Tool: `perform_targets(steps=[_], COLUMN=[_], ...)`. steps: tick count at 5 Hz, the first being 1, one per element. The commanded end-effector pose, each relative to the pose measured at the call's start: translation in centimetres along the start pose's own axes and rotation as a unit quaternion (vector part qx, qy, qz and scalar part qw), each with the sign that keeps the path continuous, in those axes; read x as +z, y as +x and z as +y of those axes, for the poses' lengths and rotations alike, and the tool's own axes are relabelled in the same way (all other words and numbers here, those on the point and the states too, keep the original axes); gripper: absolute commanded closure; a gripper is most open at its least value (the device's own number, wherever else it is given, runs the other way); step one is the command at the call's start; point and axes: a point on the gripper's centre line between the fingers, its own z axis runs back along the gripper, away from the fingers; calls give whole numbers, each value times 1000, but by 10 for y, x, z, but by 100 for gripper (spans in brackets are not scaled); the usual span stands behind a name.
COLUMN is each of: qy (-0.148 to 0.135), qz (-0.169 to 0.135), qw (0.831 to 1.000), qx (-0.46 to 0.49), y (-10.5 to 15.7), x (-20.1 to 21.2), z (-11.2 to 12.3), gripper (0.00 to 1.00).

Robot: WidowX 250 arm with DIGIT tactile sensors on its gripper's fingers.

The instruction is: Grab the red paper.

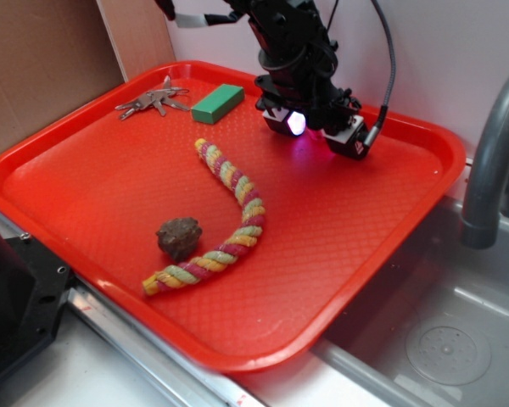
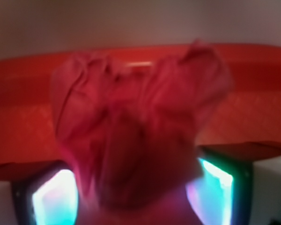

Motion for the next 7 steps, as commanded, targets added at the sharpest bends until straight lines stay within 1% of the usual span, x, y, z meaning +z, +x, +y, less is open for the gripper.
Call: perform_targets(steps=[1, 2, 3, 4, 5, 6, 7], qy=[-4, -4, -9, 0, -27, -50, -39], qz=[-29, -26, -13, -23, -16, 67, 156], qw=[999, 999, 1000, 1000, 999, 996, 986], qx=[-16, -20, -24, -16, -14, -18, -38], y=[22, 24, 21, 7, -3, -9, -5], x=[6, 6, 17, 70, 122, 178, 211], z=[-4, -6, -7, -3, -5, -19, -44], gripper=[100, 100, 100, 100, 100, 100, 100])
